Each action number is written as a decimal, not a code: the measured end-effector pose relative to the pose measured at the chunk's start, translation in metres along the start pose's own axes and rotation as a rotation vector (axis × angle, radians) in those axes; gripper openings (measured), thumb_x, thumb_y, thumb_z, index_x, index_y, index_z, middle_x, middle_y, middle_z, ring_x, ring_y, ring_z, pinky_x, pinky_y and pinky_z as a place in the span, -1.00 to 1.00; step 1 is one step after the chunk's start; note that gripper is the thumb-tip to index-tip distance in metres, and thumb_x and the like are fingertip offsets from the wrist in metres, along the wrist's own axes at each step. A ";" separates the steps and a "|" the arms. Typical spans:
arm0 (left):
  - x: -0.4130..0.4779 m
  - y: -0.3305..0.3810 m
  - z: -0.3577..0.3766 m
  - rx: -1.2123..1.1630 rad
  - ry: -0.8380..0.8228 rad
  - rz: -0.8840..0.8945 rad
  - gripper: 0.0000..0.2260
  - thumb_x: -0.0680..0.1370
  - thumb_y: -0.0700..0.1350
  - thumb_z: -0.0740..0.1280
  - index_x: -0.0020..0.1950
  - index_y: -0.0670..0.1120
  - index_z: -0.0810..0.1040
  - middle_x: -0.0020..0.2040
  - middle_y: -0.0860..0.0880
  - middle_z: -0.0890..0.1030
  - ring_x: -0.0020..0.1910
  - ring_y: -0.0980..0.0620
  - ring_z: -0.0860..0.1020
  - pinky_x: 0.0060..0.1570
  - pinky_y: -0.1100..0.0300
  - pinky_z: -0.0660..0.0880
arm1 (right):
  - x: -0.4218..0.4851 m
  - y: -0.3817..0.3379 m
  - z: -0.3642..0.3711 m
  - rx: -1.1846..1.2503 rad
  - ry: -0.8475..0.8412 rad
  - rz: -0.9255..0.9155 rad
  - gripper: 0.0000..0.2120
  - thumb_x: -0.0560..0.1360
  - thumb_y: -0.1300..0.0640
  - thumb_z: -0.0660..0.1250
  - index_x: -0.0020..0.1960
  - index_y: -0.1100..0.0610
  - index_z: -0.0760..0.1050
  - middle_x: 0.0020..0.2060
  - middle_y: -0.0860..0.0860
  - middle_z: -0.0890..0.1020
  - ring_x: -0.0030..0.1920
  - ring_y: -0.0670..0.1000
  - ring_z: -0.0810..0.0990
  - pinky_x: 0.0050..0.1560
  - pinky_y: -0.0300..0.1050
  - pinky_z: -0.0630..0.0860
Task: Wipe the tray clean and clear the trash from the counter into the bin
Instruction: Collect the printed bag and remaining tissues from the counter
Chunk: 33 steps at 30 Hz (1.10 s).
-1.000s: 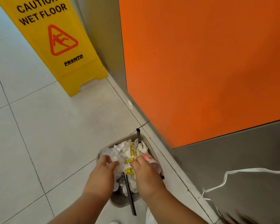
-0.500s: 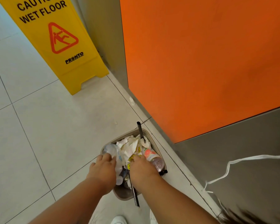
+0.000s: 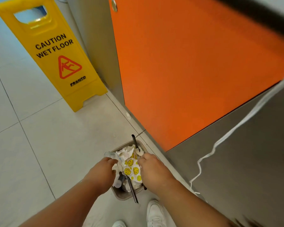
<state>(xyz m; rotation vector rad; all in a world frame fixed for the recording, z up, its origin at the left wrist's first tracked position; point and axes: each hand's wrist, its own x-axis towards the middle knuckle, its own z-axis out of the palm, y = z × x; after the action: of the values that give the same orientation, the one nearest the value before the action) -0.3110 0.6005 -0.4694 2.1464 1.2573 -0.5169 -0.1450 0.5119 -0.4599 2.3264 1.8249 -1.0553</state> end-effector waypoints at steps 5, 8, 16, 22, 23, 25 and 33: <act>-0.038 0.028 -0.055 -0.004 0.028 0.087 -0.64 0.59 -0.12 0.14 0.38 0.08 0.37 0.36 0.08 0.38 0.29 0.08 0.43 0.23 0.25 0.37 | -0.048 -0.016 -0.061 0.068 0.108 -0.055 -0.60 0.49 0.31 0.16 0.30 0.10 0.42 0.22 0.01 0.41 0.26 0.06 0.36 0.21 -0.02 0.43; -0.066 0.043 -0.091 0.015 0.028 0.144 -0.66 0.58 -0.10 0.16 0.35 0.10 0.40 0.31 0.10 0.42 0.24 0.10 0.45 0.21 0.28 0.38 | -0.081 -0.029 -0.113 0.013 0.147 -0.111 -0.65 0.52 0.28 0.15 0.28 0.12 0.43 0.21 0.03 0.42 0.25 0.07 0.34 0.21 -0.07 0.40; -0.138 0.086 -0.184 0.074 0.065 0.339 -0.71 0.59 -0.05 0.18 0.31 0.15 0.43 0.27 0.16 0.42 0.25 0.19 0.42 0.20 0.40 0.31 | -0.184 -0.056 -0.233 0.089 0.367 -0.186 -0.70 0.57 0.14 0.15 0.26 0.00 0.49 0.15 -0.11 0.46 0.22 -0.06 0.38 0.24 -0.14 0.37; -0.188 0.123 -0.247 0.067 0.116 0.507 -0.77 0.59 -0.02 0.19 0.10 0.33 0.28 0.11 0.30 0.33 0.27 0.24 0.39 0.18 0.47 0.26 | -0.269 -0.074 -0.303 0.092 0.556 -0.167 -0.74 0.58 0.05 0.18 0.23 -0.05 0.51 0.17 -0.23 0.45 0.22 -0.24 0.36 0.21 -0.50 0.21; -0.196 0.131 -0.258 0.077 0.139 0.542 -0.77 0.59 -0.01 0.19 0.11 0.33 0.29 0.09 0.34 0.31 0.25 0.26 0.38 0.12 0.52 0.23 | -0.283 -0.076 -0.312 0.100 0.587 -0.148 -0.75 0.58 0.04 0.19 0.22 -0.07 0.51 0.16 -0.25 0.44 0.20 -0.27 0.36 0.21 -0.49 0.24; -0.212 0.149 -0.279 0.091 0.190 0.597 -0.76 0.59 0.00 0.19 0.13 0.35 0.31 0.08 0.40 0.29 0.21 0.31 0.37 -0.03 0.59 0.17 | -0.310 -0.079 -0.329 0.108 0.638 -0.107 -0.75 0.58 0.03 0.18 0.22 -0.10 0.50 0.13 -0.29 0.42 0.17 -0.30 0.37 0.17 -0.48 0.28; -0.247 0.231 -0.334 0.052 0.277 0.845 -0.75 0.58 -0.03 0.22 0.07 0.36 0.32 0.19 0.29 0.42 0.23 0.30 0.39 0.21 0.44 0.26 | -0.381 -0.060 -0.379 0.124 0.834 0.037 -0.80 0.60 0.00 0.17 0.14 -0.20 0.50 0.10 -0.37 0.43 0.14 -0.40 0.37 0.06 -0.58 0.25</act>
<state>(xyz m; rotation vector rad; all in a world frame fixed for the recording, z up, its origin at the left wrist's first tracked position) -0.2146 0.5741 -0.0046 2.5826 0.3558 0.1138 -0.0460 0.3521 0.0471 3.1587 1.9097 -0.1607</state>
